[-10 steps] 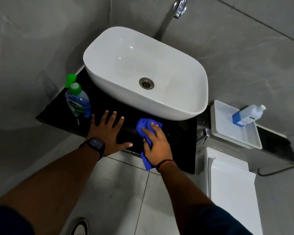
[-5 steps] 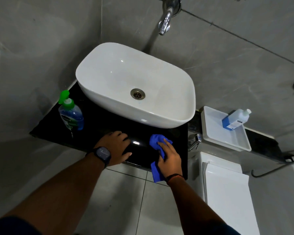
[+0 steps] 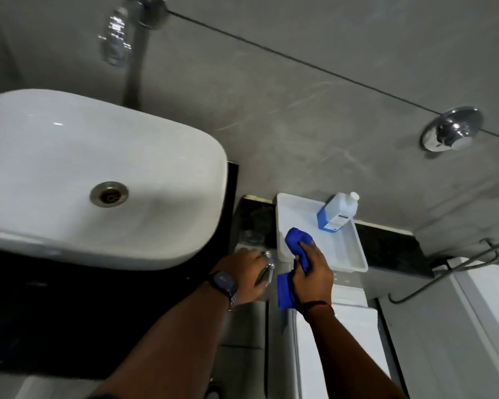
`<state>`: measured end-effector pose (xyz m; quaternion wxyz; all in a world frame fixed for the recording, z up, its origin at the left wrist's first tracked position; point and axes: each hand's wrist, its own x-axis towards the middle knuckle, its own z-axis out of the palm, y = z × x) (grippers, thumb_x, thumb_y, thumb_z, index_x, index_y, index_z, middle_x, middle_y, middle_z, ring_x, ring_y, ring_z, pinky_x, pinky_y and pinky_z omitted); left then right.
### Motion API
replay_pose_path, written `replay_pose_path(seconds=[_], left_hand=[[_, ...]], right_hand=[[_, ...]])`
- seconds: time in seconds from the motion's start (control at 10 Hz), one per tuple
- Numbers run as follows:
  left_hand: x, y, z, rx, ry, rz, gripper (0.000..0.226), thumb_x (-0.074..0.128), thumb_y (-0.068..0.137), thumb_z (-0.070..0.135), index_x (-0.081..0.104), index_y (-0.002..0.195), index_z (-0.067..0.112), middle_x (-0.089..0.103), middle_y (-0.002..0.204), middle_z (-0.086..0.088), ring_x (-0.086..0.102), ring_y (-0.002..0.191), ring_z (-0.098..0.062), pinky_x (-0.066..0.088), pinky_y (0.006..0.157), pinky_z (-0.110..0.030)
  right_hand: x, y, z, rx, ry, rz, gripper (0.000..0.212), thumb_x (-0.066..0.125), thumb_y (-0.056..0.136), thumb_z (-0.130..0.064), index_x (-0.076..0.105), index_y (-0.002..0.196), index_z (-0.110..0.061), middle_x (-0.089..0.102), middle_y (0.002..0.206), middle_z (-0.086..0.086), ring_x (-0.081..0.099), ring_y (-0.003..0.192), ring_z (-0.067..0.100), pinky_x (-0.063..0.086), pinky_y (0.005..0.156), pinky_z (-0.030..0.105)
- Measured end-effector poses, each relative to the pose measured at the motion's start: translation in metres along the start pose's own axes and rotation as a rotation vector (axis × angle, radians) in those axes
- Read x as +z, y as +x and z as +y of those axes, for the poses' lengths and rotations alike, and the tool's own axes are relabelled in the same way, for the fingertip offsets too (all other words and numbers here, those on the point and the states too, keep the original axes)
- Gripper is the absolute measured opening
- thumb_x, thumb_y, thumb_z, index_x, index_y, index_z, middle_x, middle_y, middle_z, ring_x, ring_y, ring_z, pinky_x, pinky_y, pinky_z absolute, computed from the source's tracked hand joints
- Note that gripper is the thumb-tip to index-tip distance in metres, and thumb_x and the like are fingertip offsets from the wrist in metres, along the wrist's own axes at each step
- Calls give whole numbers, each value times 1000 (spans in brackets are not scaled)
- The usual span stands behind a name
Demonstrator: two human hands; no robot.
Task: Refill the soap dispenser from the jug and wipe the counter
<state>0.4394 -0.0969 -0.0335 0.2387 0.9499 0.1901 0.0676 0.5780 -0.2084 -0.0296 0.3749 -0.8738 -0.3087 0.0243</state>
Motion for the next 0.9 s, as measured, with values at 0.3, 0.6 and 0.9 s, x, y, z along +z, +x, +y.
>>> replay_pose_path(seconds=[0.3, 0.6, 0.9], left_hand=[[63, 170, -8, -108, 101, -78, 60, 55, 82, 47, 41, 133, 18, 43, 133, -5, 42, 121, -25, 46, 95, -39], [113, 220, -45, -57, 304, -110, 86, 37, 82, 55, 5, 148, 10, 2, 159, -9, -3, 146, -22, -5, 114, -32], [114, 225, -43, 10, 289, -111, 82, 34, 85, 58, 10, 147, 10, 9, 158, -10, 4, 145, -23, -2, 114, -32]], right_hand=[[27, 145, 106, -71, -181, -263, 46, 59, 89, -9, 51, 133, -17, 44, 146, 6, 49, 125, 28, 36, 104, 32], [85, 204, 149, -49, -260, -488, 46, 51, 94, -15, 43, 139, -19, 29, 154, 5, 35, 136, 29, 30, 111, 37], [95, 205, 156, -9, -232, -458, 65, 62, 87, -27, 31, 144, -19, 23, 156, 9, 19, 143, 29, 25, 115, 43]])
